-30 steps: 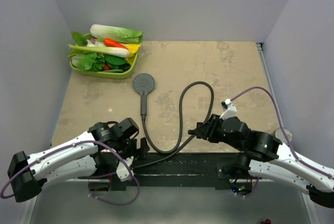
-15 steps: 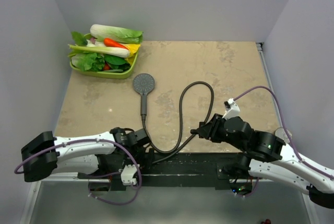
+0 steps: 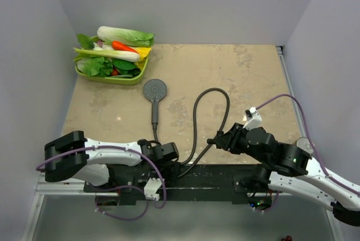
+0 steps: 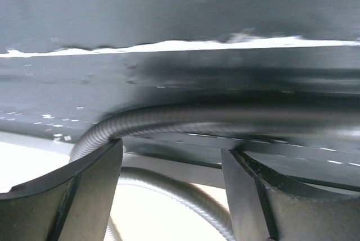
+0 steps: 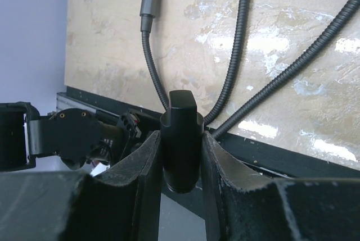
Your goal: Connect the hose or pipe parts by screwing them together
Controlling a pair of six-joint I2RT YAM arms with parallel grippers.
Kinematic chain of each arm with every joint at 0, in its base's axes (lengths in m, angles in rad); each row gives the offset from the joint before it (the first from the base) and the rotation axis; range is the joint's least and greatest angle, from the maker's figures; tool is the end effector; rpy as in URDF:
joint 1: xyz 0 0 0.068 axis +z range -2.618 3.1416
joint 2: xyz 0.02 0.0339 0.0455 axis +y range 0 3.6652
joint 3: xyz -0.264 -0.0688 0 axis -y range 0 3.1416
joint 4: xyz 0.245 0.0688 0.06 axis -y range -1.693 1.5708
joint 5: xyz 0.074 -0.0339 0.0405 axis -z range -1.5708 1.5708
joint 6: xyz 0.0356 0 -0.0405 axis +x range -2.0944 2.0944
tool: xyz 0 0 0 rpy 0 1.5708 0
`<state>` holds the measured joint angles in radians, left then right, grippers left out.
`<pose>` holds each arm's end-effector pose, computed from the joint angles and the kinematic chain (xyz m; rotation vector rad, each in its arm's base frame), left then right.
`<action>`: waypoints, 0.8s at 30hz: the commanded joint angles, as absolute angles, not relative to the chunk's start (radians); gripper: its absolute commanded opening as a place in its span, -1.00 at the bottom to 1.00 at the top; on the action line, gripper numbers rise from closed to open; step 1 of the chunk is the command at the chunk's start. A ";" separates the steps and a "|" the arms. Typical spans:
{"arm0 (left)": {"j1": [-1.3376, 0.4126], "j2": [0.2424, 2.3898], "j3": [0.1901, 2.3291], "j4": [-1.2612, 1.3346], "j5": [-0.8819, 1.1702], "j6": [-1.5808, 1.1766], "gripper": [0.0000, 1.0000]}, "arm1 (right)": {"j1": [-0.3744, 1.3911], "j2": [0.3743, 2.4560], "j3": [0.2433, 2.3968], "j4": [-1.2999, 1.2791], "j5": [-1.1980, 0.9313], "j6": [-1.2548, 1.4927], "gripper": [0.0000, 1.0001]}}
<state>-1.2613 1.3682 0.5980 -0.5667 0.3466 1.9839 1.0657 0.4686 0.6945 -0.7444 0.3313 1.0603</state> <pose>0.0523 -0.2032 0.1400 2.7759 -0.2012 -0.3401 0.0601 0.0848 0.2927 0.2070 2.1936 0.9346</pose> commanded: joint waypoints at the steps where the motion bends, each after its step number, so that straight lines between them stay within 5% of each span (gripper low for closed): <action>1: -1.284 1.382 0.572 -0.437 0.434 2.721 0.46 | 1.066 0.433 0.681 -0.681 0.353 1.069 -1.00; 15: -1.262 1.391 0.520 -0.147 0.338 2.597 0.36 | 1.066 0.413 0.687 -0.672 0.357 1.060 -1.00; 24: -1.212 1.520 0.822 -0.228 0.242 1.883 0.05 | 1.066 0.387 0.713 -0.716 0.364 1.054 -1.00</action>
<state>-1.2697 1.5139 0.6857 -0.2367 0.3267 1.9697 1.0637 0.4343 0.6636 -0.7357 0.3248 1.0546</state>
